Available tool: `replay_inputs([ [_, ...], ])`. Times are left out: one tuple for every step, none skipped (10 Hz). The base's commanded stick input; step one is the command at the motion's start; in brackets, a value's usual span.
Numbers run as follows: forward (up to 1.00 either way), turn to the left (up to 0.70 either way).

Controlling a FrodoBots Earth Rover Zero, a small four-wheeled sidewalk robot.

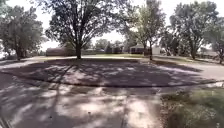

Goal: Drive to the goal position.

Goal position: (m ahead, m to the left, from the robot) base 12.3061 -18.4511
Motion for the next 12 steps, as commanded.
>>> replay_inputs([
  [0.04,0.0],
  [0.04,0.0],
  [0.04,0.0],
  [0.04,0.0],
  [0.04,0.0],
  [0.04,0.0],
  [0.04,0.0],
  [0.04,0.0],
  [0.04,0.0],
  [0.04,0.0],
  [0.04,0.0],
  [0.04,0.0],
])
